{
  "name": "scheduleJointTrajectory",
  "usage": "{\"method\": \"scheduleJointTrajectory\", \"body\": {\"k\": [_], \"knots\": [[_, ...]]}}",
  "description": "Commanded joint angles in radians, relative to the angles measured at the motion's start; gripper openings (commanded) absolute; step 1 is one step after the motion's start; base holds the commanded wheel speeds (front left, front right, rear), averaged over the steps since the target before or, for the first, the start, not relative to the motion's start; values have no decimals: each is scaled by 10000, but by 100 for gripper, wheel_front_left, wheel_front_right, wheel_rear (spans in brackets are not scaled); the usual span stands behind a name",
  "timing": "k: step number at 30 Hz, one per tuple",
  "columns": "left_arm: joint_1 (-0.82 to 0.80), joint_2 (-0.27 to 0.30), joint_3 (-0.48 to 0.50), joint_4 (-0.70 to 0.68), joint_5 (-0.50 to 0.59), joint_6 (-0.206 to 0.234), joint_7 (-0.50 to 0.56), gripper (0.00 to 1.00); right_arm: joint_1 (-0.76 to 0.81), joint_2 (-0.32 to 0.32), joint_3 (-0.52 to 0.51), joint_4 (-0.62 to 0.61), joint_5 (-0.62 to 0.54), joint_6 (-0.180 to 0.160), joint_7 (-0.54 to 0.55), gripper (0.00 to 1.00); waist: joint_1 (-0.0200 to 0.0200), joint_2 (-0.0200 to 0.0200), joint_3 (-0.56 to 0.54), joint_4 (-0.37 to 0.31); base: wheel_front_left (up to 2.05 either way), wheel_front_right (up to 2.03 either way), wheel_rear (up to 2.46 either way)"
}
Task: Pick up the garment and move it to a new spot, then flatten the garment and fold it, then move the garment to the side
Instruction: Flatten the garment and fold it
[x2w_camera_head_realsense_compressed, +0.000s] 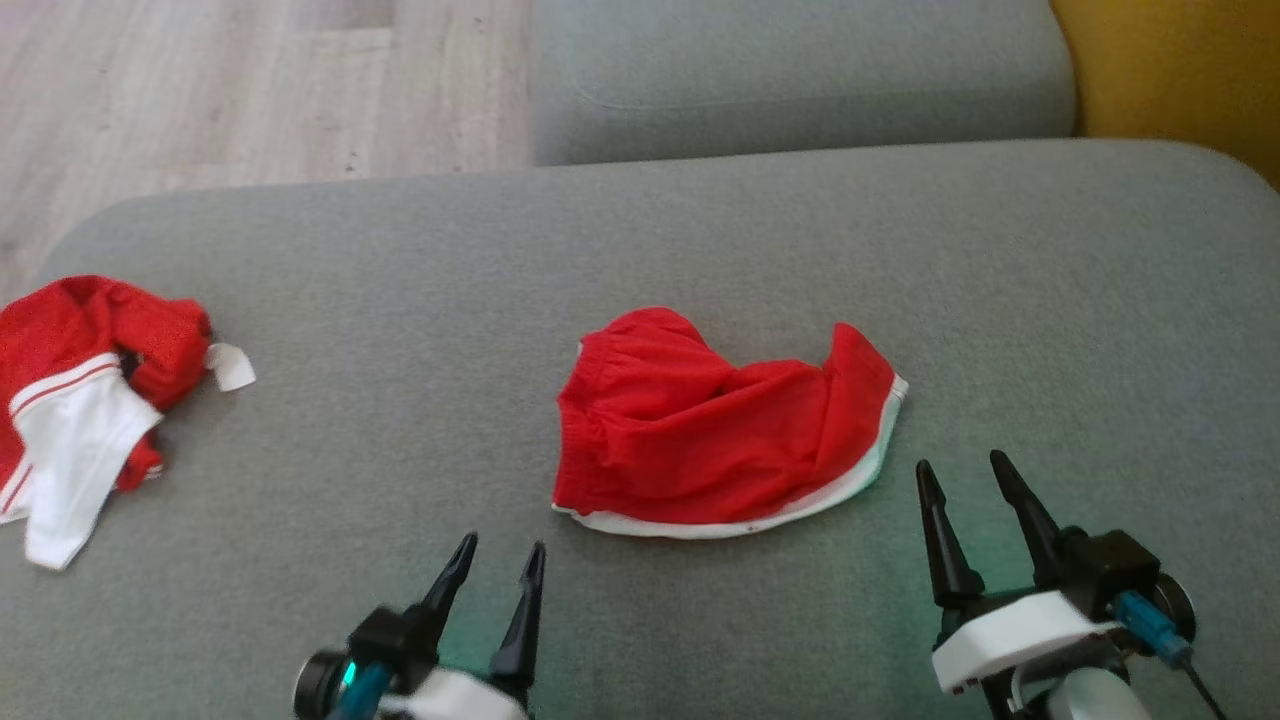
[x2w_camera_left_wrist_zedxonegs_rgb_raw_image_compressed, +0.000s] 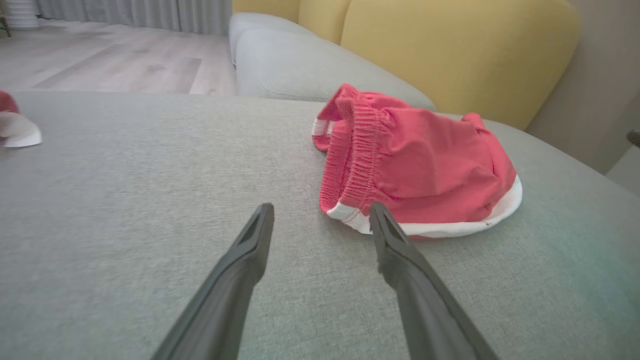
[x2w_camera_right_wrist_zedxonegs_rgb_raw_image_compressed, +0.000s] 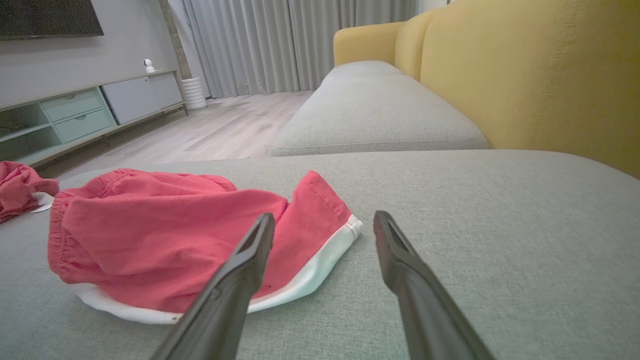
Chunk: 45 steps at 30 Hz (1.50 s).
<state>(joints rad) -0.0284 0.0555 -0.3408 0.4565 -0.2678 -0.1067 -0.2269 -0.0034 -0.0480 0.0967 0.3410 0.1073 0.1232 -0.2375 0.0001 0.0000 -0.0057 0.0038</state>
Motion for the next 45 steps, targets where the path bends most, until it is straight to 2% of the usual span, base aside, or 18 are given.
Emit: {"method": "scheduleJointTrajectory", "body": {"k": [1,11,16,25,26,28,30,32,34,35,37,38,39,45], "knots": [[-673,38,179,-91,41,-56,-14,100,-490,-22,265,-335,90,75,-51,100,-1,0,129,-142,0,0,0],[-2473,94,-612,2111,-168,-218,-56,100,-822,-22,175,-471,12,75,-59,100,-1,0,895,-791,0,0,0],[-2888,120,-758,2472,-215,-229,-264,100,-868,-22,90,-438,13,75,-93,100,-1,0,1000,-883,0,0,0],[-3029,282,-1736,2816,-616,-237,-334,100,-921,-22,53,-375,92,75,-148,100,-1,0,1028,-914,0,0,0],[-3037,318,-1814,2803,-679,-237,-337,90,-931,-22,49,-363,97,75,-154,100,-1,0,1032,-914,0,0,0],[-3047,362,-1967,2804,-792,-238,-342,80,-956,-22,52,-335,100,75,-163,100,-1,0,1045,-925,0,0,0],[-3085,396,-2085,2831,-868,-238,-344,73,-984,-22,58,-315,99,75,-171,100,-1,0,1065,-943,0,0,0],[-3144,427,-2128,2881,-906,-238,-345,72,-1018,-22,57,-301,88,75,-177,100,-1,0,1085,-974,0,0,0],[-3209,429,-2127,3018,-912,-238,-346,62,-1054,-22,60,-289,81,75,-182,100,-1,0,1098,-1011,0,0,0],[-3243,426,-2134,3094,-904,-238,-346,50,-1069,-22,56,-283,74,75,-184,100,-1,0,1104,-1030,0,0,0],[-3314,414,-2110,3210,-890,-238,-346,36,-1101,-22,35,-263,72,75,-186,100,-1,0,1128,-1064,0,0,0],[-3349,407,-2066,3228,-879,-210,-346,23,-1143,-22,29,-239,77,75,-178,100,-1,0,1145,-1077,0,0,0],[-3377,401,-1989,3191,-872,-154,-347,0,-1210,-22,15,-203,60,75,-147,100,-1,0,1162,-1083,0,0,0],[-3324,504,-1242,2560,-833,268,-347,0,-1939,-182,-191,298,-788,75,384,100,-1,0,1259,-959,0,0,0]]}}
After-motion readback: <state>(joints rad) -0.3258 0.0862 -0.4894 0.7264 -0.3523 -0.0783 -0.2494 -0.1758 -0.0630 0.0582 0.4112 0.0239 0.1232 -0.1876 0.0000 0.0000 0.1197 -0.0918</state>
